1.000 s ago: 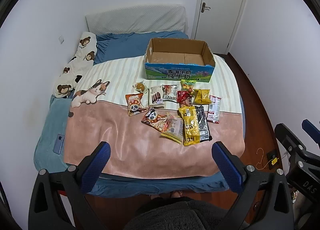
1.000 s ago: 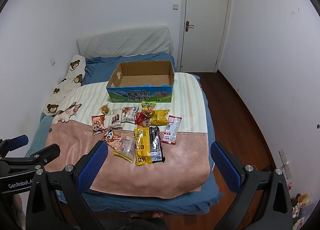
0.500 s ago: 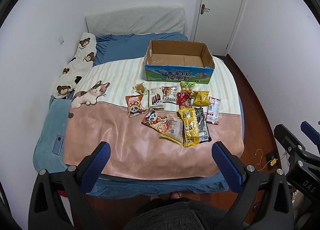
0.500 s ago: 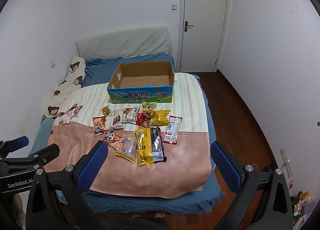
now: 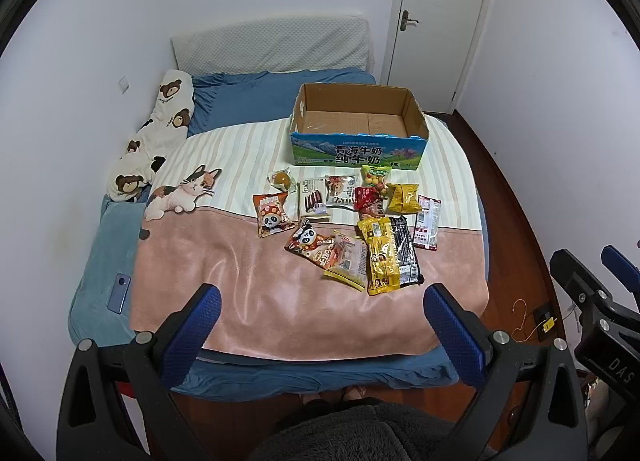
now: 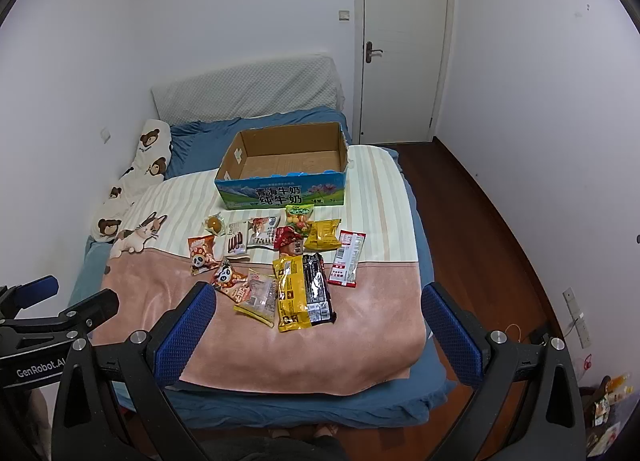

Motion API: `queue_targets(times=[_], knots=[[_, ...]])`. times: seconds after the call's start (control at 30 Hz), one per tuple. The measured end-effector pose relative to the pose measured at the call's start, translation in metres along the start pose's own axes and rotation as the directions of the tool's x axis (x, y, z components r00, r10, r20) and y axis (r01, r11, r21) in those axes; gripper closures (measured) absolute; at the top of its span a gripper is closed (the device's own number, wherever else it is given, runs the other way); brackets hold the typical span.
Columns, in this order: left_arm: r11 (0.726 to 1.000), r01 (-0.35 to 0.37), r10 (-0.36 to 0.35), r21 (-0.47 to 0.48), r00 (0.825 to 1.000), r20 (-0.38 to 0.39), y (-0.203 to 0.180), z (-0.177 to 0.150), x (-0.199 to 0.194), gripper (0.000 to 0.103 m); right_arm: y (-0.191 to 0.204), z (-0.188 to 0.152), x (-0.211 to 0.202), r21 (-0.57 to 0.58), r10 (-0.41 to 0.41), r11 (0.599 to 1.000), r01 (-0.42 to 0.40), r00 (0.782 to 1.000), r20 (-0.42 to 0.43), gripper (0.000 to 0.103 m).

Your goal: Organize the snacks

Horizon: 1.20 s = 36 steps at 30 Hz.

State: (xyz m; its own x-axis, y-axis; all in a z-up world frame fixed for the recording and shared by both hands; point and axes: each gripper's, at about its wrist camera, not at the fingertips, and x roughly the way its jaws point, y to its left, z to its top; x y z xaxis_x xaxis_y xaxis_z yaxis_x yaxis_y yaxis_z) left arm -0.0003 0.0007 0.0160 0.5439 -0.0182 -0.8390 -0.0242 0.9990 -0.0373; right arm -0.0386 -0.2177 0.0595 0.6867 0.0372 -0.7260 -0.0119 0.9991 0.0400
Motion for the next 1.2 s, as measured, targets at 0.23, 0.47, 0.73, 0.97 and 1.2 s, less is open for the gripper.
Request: queue_targets(times=[0.23,0.47,0.73,0.97,1.2], knots=[[1.0,-0.001,0.001,-0.001,1.0,0.001,0.0,0.0,0.0,0.0,0.0,-0.001,-0.001,0.006,0.0,1.0,0.0,1.0,-0.001,0.0],[1.0,0.001,-0.001,-0.002,1.0,0.003,0.0,0.0,0.0,0.0,0.0,-0.006,-0.003,0.014,0.002,1.0,-0.002,1.0,-0.004,0.0],[1.0,0.0,0.0,-0.002,1.0,0.006,0.0,0.0,-0.001,0.0,0.0,-0.006,-0.002,0.015,0.004,1.0,-0.004,1.0,-0.004,0.0],[1.0,-0.001,0.001,-0.003,1.0,0.009,0.001,0.0,-0.002,0.0,0.0,-0.009,-0.001,0.017,0.007,1.0,-0.007,1.0,-0.008,0.0],[1.0,0.0,0.0,-0.003,1.0,0.012,0.003,0.0,-0.003,0.0,0.001,-0.009,-0.002,0.017,0.007,1.0,-0.007,1.0,-0.007,0.0]])
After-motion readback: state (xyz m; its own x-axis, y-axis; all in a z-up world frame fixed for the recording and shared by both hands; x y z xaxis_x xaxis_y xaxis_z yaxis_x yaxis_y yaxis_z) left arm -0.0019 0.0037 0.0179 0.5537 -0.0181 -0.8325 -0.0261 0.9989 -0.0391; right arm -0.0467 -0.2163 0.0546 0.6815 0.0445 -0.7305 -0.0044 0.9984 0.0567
